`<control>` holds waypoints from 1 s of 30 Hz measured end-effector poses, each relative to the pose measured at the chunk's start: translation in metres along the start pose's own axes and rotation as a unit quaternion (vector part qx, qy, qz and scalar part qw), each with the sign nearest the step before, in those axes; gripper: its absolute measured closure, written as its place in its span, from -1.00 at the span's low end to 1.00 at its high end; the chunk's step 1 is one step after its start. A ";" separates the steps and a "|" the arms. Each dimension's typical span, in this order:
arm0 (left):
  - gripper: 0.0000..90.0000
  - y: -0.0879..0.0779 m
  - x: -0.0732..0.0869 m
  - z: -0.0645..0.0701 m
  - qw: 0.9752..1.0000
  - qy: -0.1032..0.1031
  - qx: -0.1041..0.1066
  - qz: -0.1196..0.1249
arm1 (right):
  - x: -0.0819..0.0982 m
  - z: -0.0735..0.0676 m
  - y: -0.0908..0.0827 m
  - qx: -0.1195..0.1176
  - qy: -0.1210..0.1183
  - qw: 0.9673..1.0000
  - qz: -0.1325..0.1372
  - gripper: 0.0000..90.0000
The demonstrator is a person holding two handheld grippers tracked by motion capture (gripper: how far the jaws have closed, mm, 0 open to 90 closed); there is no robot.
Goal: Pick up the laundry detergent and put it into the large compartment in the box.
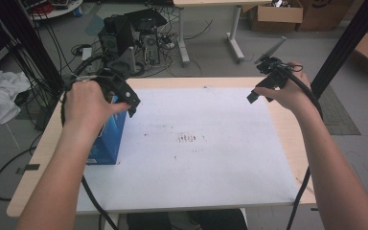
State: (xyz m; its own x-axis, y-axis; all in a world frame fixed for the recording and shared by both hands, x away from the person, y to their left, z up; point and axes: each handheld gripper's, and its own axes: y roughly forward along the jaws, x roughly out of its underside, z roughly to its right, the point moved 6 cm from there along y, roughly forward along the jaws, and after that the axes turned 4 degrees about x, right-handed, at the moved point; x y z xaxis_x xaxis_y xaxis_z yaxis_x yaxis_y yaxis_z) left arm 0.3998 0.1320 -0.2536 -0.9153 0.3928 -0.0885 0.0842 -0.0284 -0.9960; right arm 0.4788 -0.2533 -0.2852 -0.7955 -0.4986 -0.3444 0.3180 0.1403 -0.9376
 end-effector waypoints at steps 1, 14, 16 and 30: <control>-0.66 0.002 -0.003 0.009 1.000 0.012 0.005 0.003 | 0.000 0.000 0.000 0.000 -0.001 1.000 0.000 -0.37; -0.72 0.030 -0.021 0.067 0.995 0.094 0.023 -0.003 | -0.002 -0.002 0.001 0.002 -0.005 1.000 -0.004 -0.37; -0.74 0.036 -0.024 0.074 0.995 0.101 0.023 -0.008 | -0.001 -0.002 0.001 0.002 -0.005 1.000 -0.005 -0.37; -0.77 0.042 -0.028 0.084 0.994 0.108 0.022 -0.015 | 0.003 0.002 0.002 0.001 -0.001 1.000 -0.006 -0.37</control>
State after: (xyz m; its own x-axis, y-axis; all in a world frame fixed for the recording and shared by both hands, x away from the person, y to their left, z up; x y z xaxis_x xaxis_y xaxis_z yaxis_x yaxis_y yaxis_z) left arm 0.3959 0.0430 -0.2939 -0.8109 0.5821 -0.0597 0.0359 -0.0523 -0.9980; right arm 0.4780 -0.2560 -0.2882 -0.7985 -0.5011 -0.3337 0.3103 0.1325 -0.9414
